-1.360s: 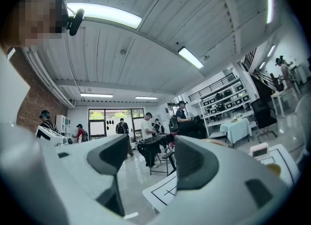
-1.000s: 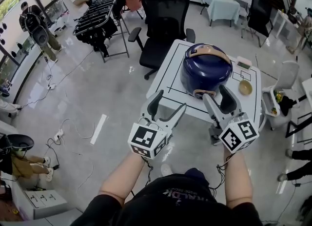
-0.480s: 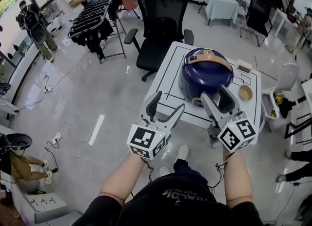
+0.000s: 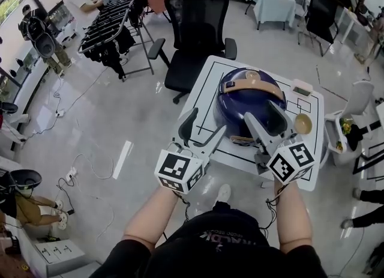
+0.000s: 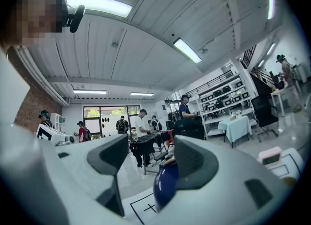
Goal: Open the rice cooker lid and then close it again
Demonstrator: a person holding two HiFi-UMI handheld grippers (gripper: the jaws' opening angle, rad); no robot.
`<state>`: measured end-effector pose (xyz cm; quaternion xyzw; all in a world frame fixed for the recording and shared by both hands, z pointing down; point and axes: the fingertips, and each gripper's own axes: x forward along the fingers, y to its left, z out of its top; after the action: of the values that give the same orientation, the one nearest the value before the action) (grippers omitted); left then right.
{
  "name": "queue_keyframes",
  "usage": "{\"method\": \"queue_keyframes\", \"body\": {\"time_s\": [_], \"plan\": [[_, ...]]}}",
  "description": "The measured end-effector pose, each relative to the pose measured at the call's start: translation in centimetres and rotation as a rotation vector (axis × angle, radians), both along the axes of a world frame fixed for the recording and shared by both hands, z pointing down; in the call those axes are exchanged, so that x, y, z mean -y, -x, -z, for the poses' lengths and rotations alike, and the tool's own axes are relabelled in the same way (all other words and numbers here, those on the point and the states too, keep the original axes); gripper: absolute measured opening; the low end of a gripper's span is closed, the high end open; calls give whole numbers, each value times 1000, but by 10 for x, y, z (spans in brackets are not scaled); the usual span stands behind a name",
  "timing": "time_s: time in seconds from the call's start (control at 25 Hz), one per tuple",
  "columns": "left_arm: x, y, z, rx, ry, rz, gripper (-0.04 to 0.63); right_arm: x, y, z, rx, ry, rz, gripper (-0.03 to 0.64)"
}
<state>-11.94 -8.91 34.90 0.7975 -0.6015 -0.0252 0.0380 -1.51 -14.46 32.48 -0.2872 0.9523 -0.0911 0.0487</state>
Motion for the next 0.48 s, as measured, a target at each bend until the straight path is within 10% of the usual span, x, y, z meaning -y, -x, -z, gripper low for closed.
{"method": "queue_keyframes", "body": {"time_s": [0.48], "plan": [[71, -20, -6, 1, 8, 0, 337, 67, -15, -15, -31, 5, 22, 299]]}}
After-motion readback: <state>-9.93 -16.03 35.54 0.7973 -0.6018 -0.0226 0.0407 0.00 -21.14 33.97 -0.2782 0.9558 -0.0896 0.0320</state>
